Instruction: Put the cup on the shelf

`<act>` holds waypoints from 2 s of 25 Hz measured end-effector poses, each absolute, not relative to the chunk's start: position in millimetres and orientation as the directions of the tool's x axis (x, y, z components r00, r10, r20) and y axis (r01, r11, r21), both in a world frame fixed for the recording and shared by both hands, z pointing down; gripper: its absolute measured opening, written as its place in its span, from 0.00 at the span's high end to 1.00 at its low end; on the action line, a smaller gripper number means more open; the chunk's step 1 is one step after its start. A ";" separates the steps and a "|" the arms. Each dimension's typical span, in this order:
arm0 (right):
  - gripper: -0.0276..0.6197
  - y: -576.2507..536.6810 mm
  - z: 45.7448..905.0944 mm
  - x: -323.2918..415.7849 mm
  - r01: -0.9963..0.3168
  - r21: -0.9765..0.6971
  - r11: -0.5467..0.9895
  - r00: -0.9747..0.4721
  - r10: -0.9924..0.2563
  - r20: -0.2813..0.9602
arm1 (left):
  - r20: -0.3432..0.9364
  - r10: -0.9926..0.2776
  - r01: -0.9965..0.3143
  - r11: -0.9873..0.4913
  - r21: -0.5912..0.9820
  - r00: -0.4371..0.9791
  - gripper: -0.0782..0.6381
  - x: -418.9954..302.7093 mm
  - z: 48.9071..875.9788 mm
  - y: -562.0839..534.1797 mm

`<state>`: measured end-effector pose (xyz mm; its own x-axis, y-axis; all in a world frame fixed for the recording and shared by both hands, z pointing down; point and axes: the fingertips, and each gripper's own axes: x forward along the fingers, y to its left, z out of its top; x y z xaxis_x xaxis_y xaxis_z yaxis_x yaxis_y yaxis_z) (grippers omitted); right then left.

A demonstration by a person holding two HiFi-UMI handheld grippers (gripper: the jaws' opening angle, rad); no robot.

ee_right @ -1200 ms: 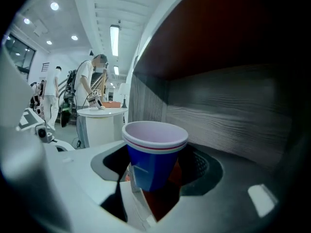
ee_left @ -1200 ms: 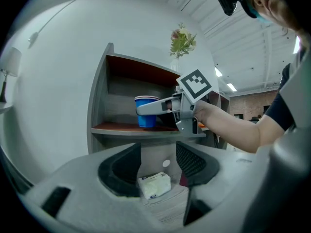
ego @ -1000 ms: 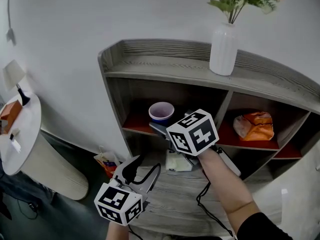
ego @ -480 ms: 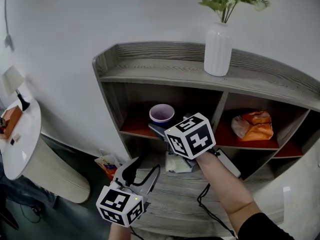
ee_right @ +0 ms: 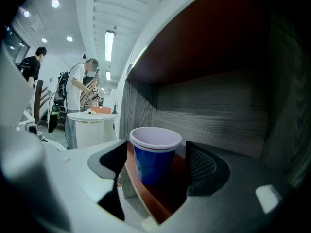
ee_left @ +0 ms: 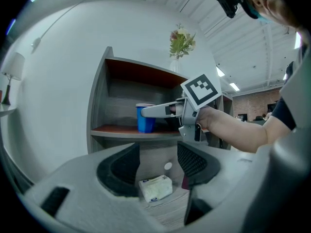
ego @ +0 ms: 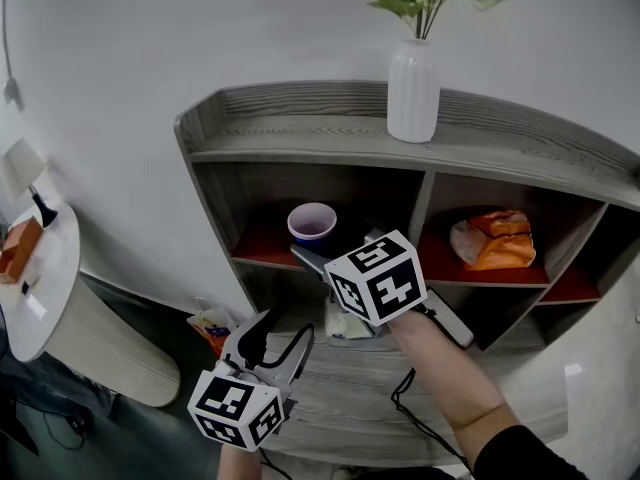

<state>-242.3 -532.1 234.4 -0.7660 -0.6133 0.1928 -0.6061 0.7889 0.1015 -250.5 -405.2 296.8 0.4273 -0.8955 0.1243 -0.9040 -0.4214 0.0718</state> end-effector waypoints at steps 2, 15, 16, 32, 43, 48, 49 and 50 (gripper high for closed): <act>0.40 -528.4 233.9 -236.9 -0.618 0.101 0.779 -0.760 -0.626 0.175 | 0.122 -0.893 -0.901 -0.428 0.075 0.434 0.57 -247.3 296.9 -402.6; 0.51 -484.9 238.5 -202.0 -0.644 0.061 0.763 -0.757 -0.647 0.090 | 0.108 -0.871 -0.877 -0.471 0.091 0.479 0.57 -224.7 298.5 -383.4; 0.51 -480.9 240.6 -199.0 -0.646 0.056 0.762 -0.757 -0.648 0.088 | 0.102 -0.873 -0.878 -0.469 0.094 0.477 0.57 -224.8 297.9 -381.6; 0.70 -421.9 284.0 -160.1 -0.650 -0.046 0.759 -0.759 -0.644 0.092 | 0.061 -0.847 -0.827 -0.498 0.262 0.529 0.72 -213.5 308.8 -358.4; 0.85 -398.1 312.2 -147.0 -0.673 -0.085 0.735 -0.739 -0.662 0.122 | 0.129 -0.821 -0.817 -0.510 0.268 0.556 0.81 -205.9 331.3 -349.7; 0.92 -390.7 322.8 -145.7 -0.682 -0.101 0.724 -0.731 -0.669 0.136 | 0.140 -0.822 -0.819 -0.505 0.272 0.553 0.82 -207.8 339.4 -345.1; 0.93 -389.5 325.5 -145.4 -0.683 -0.101 0.724 -0.730 -0.669 0.142 | 0.143 -0.820 -0.818 -0.505 0.274 0.554 0.83 -207.5 341.1 -344.2; 0.94 -388.3 328.3 -144.8 -0.684 -0.102 0.722 -0.728 -0.669 0.147 | 0.147 -0.818 -0.817 -0.506 0.276 0.556 0.83 -206.8 343.3 -343.3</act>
